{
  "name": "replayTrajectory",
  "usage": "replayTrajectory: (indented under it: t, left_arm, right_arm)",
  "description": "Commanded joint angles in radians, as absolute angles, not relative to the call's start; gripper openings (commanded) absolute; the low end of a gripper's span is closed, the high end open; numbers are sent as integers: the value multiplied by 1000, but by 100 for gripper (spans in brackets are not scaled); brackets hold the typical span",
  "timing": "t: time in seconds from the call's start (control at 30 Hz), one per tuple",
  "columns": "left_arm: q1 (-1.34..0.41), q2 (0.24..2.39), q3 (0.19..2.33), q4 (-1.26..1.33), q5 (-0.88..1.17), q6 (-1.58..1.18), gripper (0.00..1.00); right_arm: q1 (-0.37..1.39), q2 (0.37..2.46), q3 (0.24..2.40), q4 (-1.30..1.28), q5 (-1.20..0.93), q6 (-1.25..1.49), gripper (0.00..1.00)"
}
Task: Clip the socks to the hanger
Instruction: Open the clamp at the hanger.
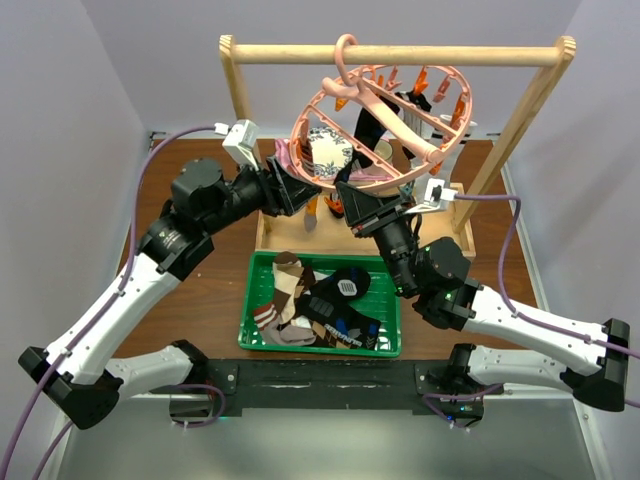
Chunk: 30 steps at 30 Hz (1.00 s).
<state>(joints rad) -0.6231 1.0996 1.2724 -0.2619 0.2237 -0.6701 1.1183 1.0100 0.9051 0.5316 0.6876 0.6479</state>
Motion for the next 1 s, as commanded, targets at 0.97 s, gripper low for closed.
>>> replayTrajectory:
  t: [0.97]
  left_arm:
    - [-629, 1086, 1223, -152, 233, -603, 56]
  right_arm:
    - [1117, 1012, 960, 495, 637, 652, 0]
